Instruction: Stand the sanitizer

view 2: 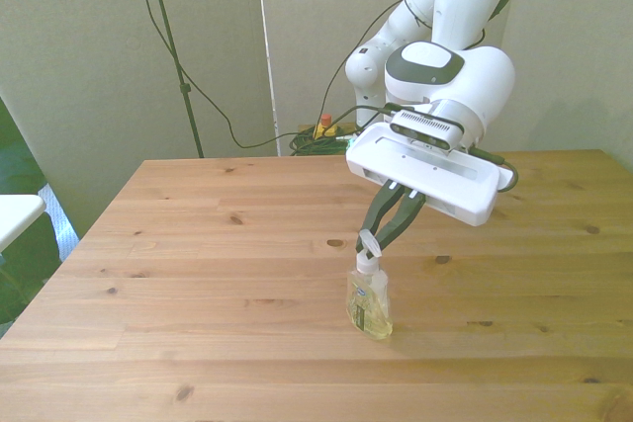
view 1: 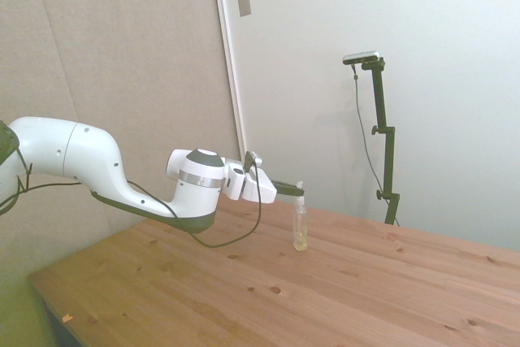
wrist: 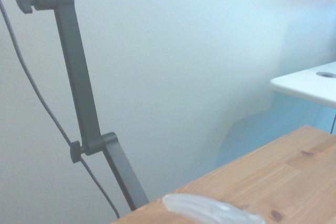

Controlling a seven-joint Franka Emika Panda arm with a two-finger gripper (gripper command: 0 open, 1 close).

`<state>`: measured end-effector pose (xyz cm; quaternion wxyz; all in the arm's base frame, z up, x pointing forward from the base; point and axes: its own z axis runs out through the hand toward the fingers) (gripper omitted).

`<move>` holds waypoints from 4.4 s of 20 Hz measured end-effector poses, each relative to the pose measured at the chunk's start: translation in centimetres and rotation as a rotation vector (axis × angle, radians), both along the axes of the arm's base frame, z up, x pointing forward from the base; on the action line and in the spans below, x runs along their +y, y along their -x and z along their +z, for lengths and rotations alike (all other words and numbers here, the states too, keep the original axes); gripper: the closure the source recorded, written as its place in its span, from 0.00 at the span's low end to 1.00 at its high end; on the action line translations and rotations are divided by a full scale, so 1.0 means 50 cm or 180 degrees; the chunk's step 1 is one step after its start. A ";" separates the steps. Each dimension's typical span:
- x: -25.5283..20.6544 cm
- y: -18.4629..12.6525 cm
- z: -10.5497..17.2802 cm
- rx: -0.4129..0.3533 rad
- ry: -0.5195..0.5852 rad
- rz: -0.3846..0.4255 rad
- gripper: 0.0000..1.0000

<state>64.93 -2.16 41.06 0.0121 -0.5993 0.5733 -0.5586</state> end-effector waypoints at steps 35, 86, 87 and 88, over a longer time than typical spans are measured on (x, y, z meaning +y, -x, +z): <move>0.021 0.098 0.067 0.0748 -0.0563 0.0488 0.00; 0.103 0.490 0.074 0.2788 -0.1345 0.2271 0.00; 0.099 0.491 0.078 0.2782 -0.1344 0.2262 0.00; 0.094 0.492 0.080 0.2778 -0.1336 0.2248 0.00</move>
